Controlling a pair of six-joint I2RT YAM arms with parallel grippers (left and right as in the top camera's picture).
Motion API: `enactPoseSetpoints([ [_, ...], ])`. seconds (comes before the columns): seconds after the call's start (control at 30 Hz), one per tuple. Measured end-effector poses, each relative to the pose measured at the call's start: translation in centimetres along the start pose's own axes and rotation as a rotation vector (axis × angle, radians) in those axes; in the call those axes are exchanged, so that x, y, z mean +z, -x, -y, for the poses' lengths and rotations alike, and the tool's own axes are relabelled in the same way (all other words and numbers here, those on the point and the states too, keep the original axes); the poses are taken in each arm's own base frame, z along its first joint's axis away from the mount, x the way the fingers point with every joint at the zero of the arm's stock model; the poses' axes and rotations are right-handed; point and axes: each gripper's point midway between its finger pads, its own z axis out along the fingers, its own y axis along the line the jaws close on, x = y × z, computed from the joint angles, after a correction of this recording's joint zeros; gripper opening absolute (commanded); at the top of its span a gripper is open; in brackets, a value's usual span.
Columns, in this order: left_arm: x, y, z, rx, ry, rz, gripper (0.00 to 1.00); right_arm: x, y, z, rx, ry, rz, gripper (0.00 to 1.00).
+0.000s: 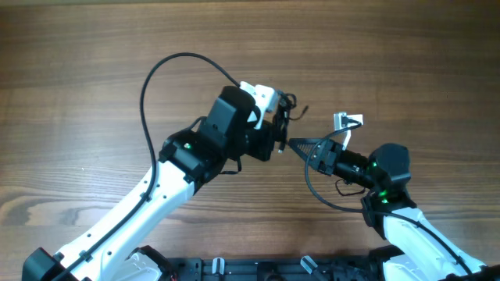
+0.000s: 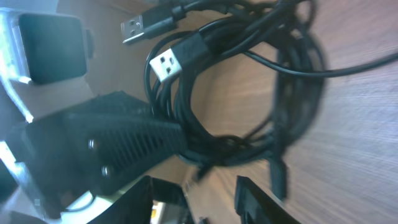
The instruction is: Untangle cables
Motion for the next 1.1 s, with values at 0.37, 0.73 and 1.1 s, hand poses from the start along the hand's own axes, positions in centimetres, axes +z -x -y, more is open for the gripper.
enactPoseSetpoints([
  [0.37,0.1,-0.2,0.5,0.061,-0.008,-0.005,0.04,0.4,0.1,-0.2,0.079,-0.001,0.021,0.05],
  [0.73,-0.2,-0.5,3.3,0.07,-0.171,-0.028,0.04,0.2,1.9,2.1,0.077,-0.101,0.139,0.05],
  [1.1,-0.6,1.0,0.7,-0.173,-0.133,-0.001,0.04,-1.7,4.0,2.6,-0.098,-0.116,0.177,0.53],
])
